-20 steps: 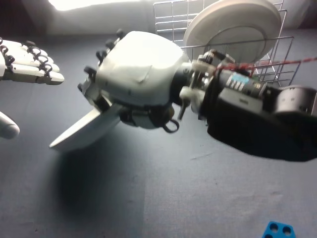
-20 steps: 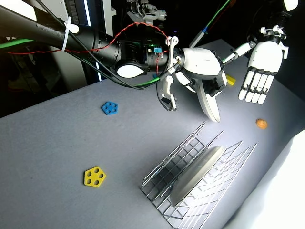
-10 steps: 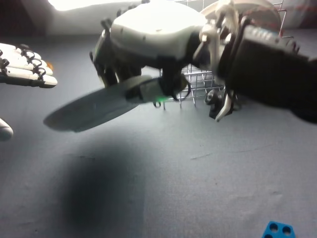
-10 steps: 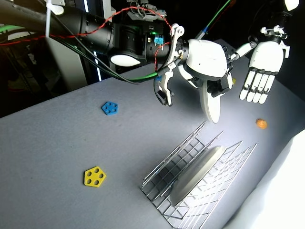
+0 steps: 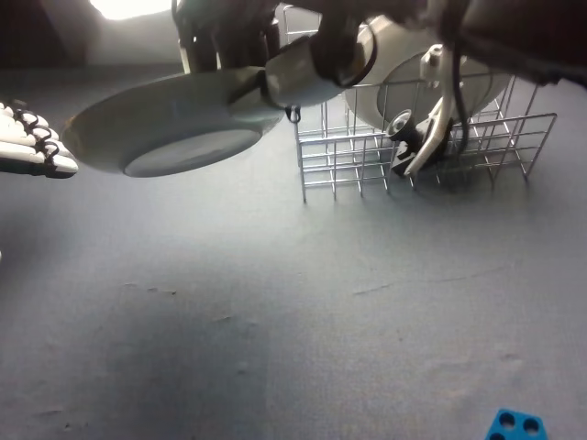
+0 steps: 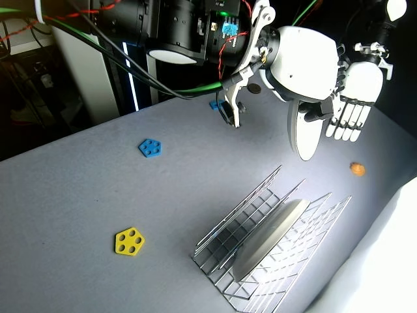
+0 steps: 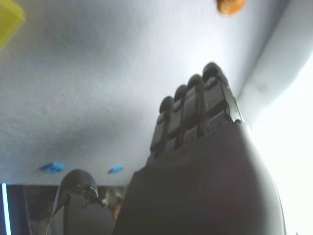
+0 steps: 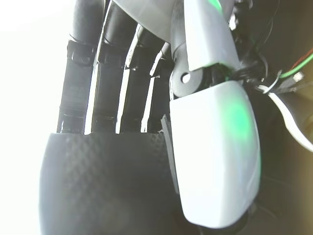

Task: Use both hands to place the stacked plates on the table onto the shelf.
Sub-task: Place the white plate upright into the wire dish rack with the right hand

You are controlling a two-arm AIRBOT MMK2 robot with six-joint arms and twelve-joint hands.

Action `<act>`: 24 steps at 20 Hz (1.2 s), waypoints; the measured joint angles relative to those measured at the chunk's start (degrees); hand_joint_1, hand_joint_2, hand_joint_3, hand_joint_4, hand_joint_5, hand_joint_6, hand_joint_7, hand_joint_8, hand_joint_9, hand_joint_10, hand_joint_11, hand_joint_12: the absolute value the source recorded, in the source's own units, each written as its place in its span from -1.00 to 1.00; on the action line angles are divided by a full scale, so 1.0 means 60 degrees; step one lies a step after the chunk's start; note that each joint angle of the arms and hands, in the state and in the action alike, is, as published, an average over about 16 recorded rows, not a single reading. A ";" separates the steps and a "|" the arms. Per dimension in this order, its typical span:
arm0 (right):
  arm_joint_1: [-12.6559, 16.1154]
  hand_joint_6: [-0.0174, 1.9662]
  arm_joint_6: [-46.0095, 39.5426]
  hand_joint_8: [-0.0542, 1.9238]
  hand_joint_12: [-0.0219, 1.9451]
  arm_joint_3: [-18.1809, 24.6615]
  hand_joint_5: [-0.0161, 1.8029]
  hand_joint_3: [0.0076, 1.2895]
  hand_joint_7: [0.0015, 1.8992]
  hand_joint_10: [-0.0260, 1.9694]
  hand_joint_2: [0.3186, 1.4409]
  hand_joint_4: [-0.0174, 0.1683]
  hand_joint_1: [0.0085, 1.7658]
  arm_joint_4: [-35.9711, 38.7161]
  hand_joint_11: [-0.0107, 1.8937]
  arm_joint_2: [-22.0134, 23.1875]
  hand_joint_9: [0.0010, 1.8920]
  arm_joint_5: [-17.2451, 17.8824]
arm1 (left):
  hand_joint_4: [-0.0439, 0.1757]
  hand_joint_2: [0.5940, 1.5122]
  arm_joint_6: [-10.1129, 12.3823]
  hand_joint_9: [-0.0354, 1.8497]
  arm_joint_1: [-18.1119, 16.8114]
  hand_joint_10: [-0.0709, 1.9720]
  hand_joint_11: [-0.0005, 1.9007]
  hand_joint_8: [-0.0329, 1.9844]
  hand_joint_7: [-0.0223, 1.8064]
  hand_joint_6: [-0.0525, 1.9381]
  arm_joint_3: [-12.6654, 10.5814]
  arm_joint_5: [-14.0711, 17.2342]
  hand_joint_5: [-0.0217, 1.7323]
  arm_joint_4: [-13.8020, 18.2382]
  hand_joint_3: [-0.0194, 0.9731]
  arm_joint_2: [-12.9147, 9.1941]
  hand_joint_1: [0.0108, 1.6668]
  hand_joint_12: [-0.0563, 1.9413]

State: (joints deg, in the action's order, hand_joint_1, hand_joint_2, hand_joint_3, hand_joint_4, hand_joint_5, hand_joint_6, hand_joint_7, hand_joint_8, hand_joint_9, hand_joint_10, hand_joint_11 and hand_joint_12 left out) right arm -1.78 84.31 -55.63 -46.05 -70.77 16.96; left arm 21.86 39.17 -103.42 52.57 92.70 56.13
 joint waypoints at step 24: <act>0.0526 -0.07 0.0342 -0.20 0.19 0.0012 0.04 -0.99 0.15 0.01 0.18 -0.89 0.55 -0.3187 -0.14 0.1770 0.07 -0.0475 | -0.54 -0.17 0.0000 -0.94 0.0130 -0.98 -0.98 -0.97 -0.96 -0.95 -0.0150 -0.0004 -0.95 -0.0012 -0.92 0.0030 -1.00 -0.93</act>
State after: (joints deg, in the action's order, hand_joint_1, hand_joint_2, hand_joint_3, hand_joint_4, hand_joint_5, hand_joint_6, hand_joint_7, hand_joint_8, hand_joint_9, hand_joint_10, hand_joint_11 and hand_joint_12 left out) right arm 1.37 86.36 -55.56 -65.17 -60.15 14.11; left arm 21.86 39.95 -104.33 52.55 92.63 56.32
